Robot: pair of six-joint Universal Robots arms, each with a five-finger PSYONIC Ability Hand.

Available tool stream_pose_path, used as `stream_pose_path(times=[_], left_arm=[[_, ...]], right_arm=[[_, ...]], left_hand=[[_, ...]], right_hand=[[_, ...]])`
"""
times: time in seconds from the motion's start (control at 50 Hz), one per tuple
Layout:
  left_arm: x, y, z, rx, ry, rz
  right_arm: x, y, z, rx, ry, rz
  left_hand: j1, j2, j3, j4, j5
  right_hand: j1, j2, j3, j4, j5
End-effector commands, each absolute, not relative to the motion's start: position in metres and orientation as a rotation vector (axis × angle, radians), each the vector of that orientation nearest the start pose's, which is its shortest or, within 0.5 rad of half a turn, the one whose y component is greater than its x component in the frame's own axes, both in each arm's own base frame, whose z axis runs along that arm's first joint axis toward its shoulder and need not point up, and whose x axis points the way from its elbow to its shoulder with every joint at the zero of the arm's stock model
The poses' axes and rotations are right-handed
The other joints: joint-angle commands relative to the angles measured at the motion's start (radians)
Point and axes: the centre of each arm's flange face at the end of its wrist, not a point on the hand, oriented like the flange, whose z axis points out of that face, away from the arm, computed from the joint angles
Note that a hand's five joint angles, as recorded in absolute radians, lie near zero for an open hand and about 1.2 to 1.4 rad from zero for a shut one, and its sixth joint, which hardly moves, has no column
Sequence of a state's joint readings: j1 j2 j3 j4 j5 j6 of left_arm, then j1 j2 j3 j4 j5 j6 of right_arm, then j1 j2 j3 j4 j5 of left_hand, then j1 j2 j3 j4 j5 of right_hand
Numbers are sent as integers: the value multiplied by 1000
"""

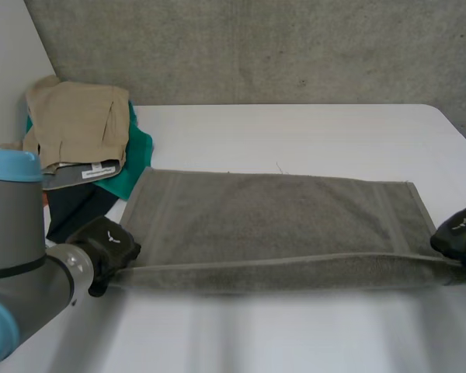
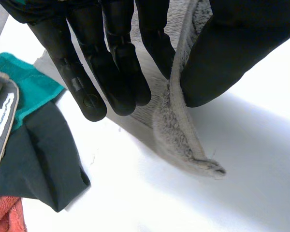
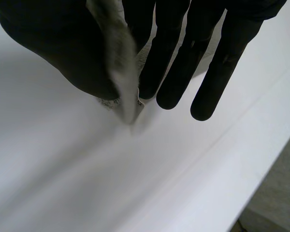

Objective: Fold the laundry.

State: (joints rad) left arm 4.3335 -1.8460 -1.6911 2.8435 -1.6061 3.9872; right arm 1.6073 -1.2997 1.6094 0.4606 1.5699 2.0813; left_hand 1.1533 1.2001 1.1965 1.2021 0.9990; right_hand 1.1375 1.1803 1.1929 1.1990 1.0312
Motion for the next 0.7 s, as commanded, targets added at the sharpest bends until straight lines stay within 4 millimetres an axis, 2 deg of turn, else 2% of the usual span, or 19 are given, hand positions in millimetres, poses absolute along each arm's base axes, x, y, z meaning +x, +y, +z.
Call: stream_pose_path(times=[0.02,0.04,0.1,0.12,0.2,0.28,0.36,0.38,0.48,0.5,0.52,0.54,0.56,0.64,0.7], left_arm=[[-243,-245,182,1486,2081,-1396],[-253,-262,181,1461,2034,-1473],[-269,-285,179,1429,1959,-1585],[-278,-300,176,1401,1909,-1653],[-295,-340,169,1315,1777,-1811],[-311,-370,164,1243,1654,-1946],[-325,-396,155,1214,1571,-2046],[-327,-399,153,1219,1564,-2055],[-338,-406,138,1266,1543,-2113],[-340,-405,135,1265,1549,-2135],[-342,-404,135,1259,1551,-2148],[-345,-402,134,1253,1550,-2164],[-347,-400,135,1248,1539,-2180],[-347,-395,131,1179,1550,-2206],[-340,-392,141,1101,1548,-2203]], right_arm=[[137,-302,201,-1603,2823,-1513],[139,-310,197,-1561,2823,-1541],[149,-337,187,-1422,2784,-1666],[153,-342,184,-1400,2773,-1688],[171,-365,173,-1369,2704,-1800],[175,-391,161,-1345,2693,-1908],[175,-415,158,-1285,2694,-2053],[176,-425,157,-1264,2681,-2116],[185,-439,153,-1233,2616,-2243],[186,-441,153,-1218,2611,-2260],[186,-442,153,-1210,2610,-2270],[189,-442,150,-1209,2603,-2280],[190,-441,151,-1205,2601,-2285],[193,-432,157,-1156,2589,-2275],[187,-422,172,-1050,2583,-2269]], left_hand=[[243,196,200,194,223],[243,196,200,194,223],[243,196,200,194,223],[243,196,200,194,223],[243,196,200,194,223],[243,196,200,194,223],[243,196,200,194,223],[243,196,200,194,223],[243,196,200,194,223],[-73,-120,-117,-122,-94],[-579,-626,-623,-628,-600],[-979,-1026,-1022,-1028,-999],[-921,-967,-964,-969,-941],[-975,-1022,-1018,-1024,-995],[-979,-1026,-1022,-1028,-999]], right_hand=[[259,216,203,197,191],[259,216,203,197,191],[259,216,203,197,191],[259,216,203,197,191],[259,216,203,197,191],[259,216,203,197,191],[259,216,203,197,191],[259,216,203,197,191],[259,216,203,197,191],[4,-39,-51,-57,-64],[-455,-498,-510,-516,-523],[-963,-1006,-1018,-1024,-1031],[-963,-1006,-1018,-1024,-1031],[-963,-1006,-1018,-1024,-1031],[-963,-1006,-1018,-1024,-1031]])
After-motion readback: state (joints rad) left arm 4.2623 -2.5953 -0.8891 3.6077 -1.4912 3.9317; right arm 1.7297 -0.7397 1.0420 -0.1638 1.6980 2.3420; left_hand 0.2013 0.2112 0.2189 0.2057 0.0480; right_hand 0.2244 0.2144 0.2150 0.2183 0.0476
